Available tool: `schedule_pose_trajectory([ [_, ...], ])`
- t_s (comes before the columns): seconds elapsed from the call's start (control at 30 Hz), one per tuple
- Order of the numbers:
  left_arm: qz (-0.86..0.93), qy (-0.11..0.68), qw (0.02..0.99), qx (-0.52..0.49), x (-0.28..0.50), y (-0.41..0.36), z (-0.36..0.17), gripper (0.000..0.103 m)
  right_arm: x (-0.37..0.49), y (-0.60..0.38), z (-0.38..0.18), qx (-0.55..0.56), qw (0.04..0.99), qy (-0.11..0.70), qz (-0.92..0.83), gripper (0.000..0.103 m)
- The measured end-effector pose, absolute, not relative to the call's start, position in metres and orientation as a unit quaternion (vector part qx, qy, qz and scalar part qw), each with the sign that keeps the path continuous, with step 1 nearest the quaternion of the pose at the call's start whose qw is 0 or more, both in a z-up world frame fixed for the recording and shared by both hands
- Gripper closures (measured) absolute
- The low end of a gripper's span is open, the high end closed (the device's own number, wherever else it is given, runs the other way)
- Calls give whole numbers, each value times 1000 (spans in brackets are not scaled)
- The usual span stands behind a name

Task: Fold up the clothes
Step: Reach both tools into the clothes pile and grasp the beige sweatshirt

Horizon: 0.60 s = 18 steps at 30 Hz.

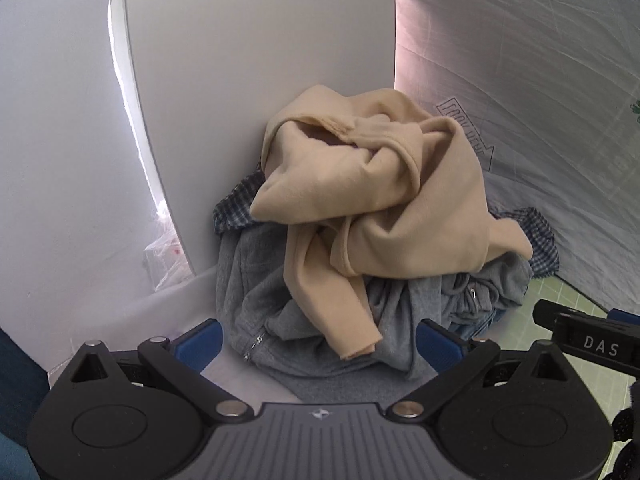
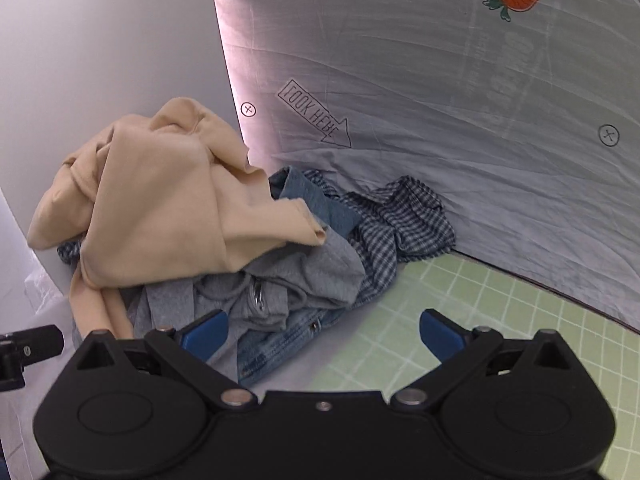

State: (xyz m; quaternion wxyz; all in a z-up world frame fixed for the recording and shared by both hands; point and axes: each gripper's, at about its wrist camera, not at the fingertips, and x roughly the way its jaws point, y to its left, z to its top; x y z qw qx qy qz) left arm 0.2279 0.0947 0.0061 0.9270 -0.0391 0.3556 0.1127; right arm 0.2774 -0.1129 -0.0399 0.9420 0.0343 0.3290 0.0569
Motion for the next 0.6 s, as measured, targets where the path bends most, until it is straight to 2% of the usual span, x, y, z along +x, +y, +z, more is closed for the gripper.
schedule_pose_trajectory([
  [0.07, 105, 341, 933, -40, 244, 96, 13, 6, 302, -105, -39, 37, 944, 323, 62, 2],
  [0.2, 106, 323, 939, -52, 273, 100, 20, 11, 335, -97, -44, 49, 938, 334, 79, 16],
  [0.27, 100, 329, 936, -71, 286, 105, 19, 21, 345, -94, -48, 57, 934, 340, 90, 22],
  [0.3, 98, 333, 934, -80, 292, 108, 19, 23, 350, -93, -49, 60, 932, 343, 99, 26],
  [0.33, 98, 337, 932, -88, 297, 110, 17, 29, 354, -91, -51, 62, 930, 345, 108, 38],
  [0.37, 97, 341, 930, -96, 301, 113, 15, 37, 359, -89, -53, 65, 928, 348, 116, 45],
  [0.4, 94, 344, 929, -103, 303, 115, 14, 41, 360, -87, -53, 64, 928, 346, 123, 58],
  [0.43, 90, 347, 927, -110, 304, 117, 12, 48, 360, -86, -53, 63, 928, 344, 130, 75],
  [0.47, 87, 348, 926, -116, 304, 118, 11, 58, 359, -85, -53, 60, 930, 338, 135, 86],
  [0.5, 82, 345, 927, -120, 302, 118, 11, 63, 357, -85, -52, 57, 931, 332, 140, 99],
  [0.53, 79, 342, 928, -122, 299, 118, 11, 72, 353, -87, -52, 57, 934, 322, 141, 100],
  [0.6, 82, 334, 933, -109, 293, 112, 15, 77, 345, -90, -48, 56, 939, 309, 141, 101],
])
